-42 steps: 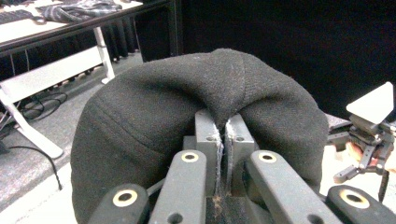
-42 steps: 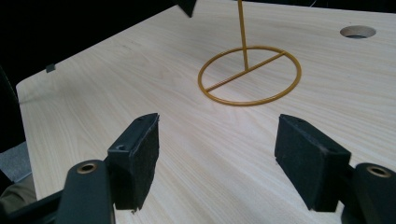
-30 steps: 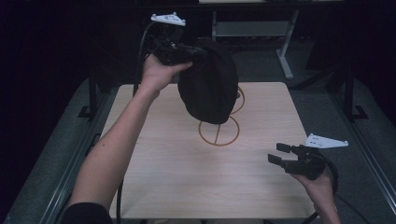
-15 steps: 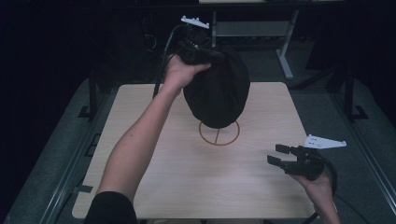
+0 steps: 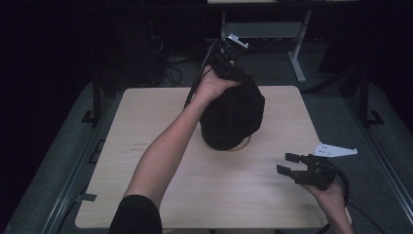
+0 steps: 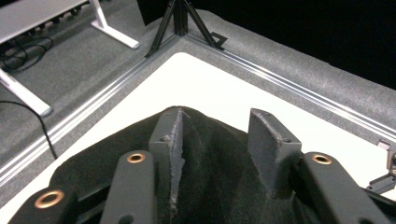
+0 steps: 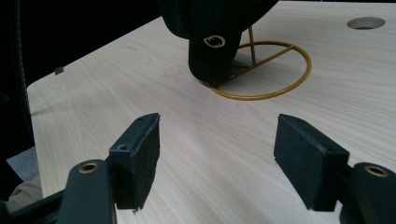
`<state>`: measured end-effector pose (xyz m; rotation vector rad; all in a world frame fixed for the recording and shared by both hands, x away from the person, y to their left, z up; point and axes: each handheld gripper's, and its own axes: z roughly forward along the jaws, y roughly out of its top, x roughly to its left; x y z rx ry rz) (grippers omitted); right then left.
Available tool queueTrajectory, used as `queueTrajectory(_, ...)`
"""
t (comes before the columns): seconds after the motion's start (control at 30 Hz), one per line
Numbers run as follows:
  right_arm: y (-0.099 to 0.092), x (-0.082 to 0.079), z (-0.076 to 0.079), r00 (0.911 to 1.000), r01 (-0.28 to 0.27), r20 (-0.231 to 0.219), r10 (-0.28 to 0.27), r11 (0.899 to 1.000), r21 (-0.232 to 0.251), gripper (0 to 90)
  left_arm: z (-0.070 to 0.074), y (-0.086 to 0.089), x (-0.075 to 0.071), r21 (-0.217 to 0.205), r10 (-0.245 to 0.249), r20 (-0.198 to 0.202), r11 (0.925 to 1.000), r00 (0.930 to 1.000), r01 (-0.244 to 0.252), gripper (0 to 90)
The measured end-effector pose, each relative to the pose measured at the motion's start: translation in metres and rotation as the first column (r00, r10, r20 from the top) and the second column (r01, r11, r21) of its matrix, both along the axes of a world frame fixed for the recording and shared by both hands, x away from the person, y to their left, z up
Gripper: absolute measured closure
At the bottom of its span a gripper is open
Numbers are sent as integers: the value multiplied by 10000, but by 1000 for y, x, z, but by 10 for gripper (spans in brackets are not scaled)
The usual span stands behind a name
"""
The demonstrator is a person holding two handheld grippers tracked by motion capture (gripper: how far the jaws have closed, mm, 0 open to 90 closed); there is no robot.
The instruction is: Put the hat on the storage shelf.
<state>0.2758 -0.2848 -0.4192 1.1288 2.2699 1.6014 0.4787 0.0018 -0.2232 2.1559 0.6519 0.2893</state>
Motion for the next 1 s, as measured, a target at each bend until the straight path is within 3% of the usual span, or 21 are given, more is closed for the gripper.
queueTrajectory(0.57,5,2,-5,9999,151,-28,-152,9992,-378,277,8,25,-21,-608,-169,0,9980,9999,169,481)
queueTrajectory(0.77,10,1,-3,9999,126,93,-122,9986,-518,272,8,41,-30,-1111,-151,-75,9937,9999,142,462)
queueTrajectory(1.0,11,1,-3,9999,145,66,-141,9981,-598,262,5,60,-40,-1274,-208,-106,9917,9997,193,442)
